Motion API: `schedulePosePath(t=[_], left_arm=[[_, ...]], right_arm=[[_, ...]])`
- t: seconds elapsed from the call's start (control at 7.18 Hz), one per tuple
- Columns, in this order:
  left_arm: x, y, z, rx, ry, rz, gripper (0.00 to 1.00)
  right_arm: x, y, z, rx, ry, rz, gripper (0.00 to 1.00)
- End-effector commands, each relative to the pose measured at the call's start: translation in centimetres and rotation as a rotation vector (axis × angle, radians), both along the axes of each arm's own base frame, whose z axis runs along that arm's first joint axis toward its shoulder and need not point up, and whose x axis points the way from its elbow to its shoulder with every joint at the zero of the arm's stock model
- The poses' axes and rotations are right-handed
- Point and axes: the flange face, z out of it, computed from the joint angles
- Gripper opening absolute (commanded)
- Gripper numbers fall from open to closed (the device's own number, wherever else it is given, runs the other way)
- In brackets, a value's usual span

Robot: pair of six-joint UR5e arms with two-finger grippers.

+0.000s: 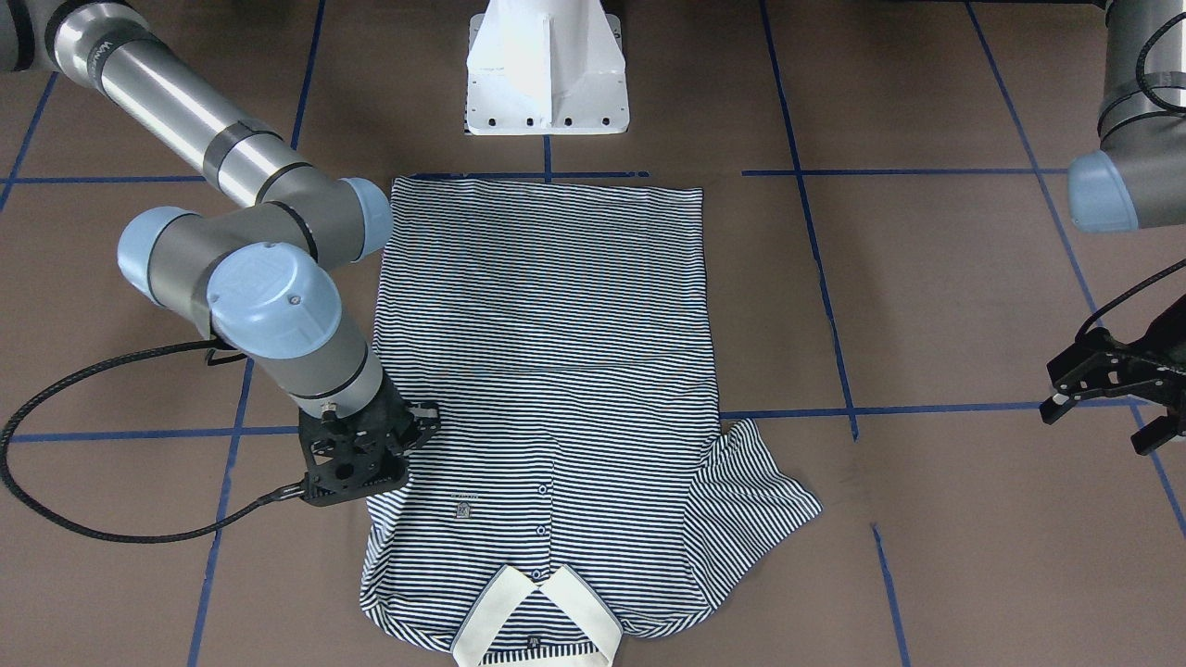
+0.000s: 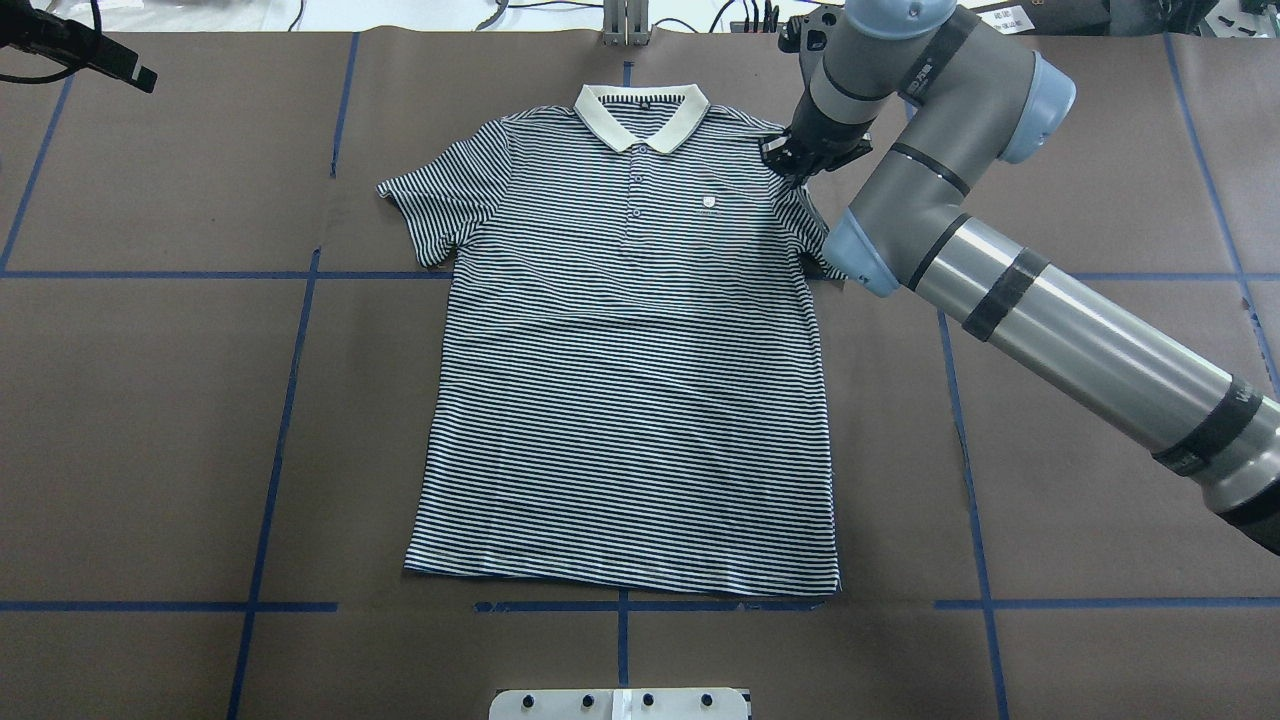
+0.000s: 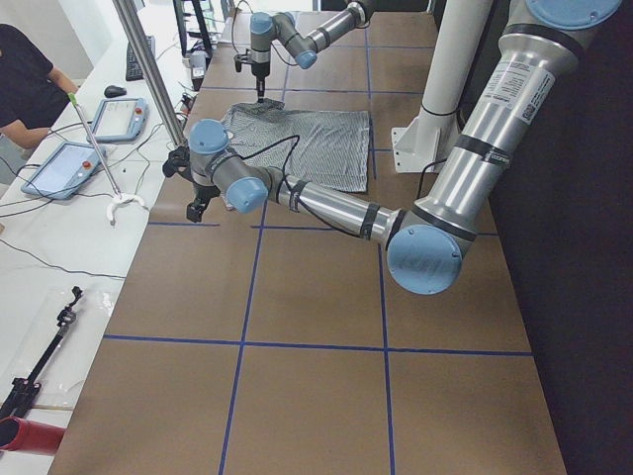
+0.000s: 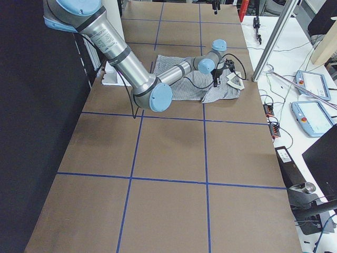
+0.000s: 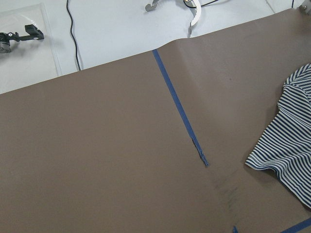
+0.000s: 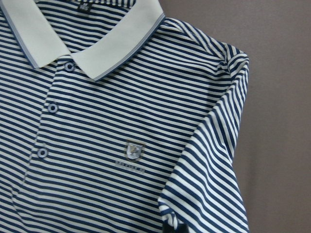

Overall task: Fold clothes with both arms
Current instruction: 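Grasp the sleeve nearest the right gripper and fold it onto the shirt body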

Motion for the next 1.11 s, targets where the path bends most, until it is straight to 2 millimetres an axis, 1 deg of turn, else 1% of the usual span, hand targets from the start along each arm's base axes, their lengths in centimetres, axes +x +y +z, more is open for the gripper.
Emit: schedulePosePath(t=[0.0, 0.14, 0.28, 0.42, 0.56, 0.7, 0.84, 0.98], left_arm=[[0.0, 0.0, -0.1, 0.0, 0.001, -0.001, 1.0], [0.0, 0.0, -0.2, 0.002, 0.001, -0.001, 1.0], [0.0, 0.0, -0.2, 0.002, 0.001, -0.001, 1.0], [0.0, 0.0, -0.1, 0.0, 0.001, -0.001, 1.0], [0.2, 0.0, -0.2, 0.002, 0.001, 0.002, 1.0], [0.3, 0.0, -0.2, 0.002, 0.001, 0.004, 1.0], [0.5, 0.1, -0.2, 0.002, 0.001, 0.007, 1.0], [1.7, 0.0, -1.0, 0.014, 0.008, 0.017, 1.0]], right_arm=[[-4.6, -3.4, -2.5, -0.013, 0.062, 0.04, 0.0], [-5.5, -4.8, -0.8, 0.023, 0.057, 0.06, 0.0], [-5.6, -5.3, 0.4, 0.029, 0.056, 0.067, 0.0], [-5.7, -5.4, -0.9, 0.044, 0.048, 0.073, 0.0], [-5.9, -5.4, -1.5, 0.056, 0.036, 0.072, 0.0], [-5.8, -5.5, -1.4, 0.058, 0.034, 0.074, 0.79], [-5.8, -5.5, -1.5, 0.059, 0.031, 0.075, 1.0], [-5.8, -5.5, -1.6, 0.057, 0.028, 0.077, 1.0]])
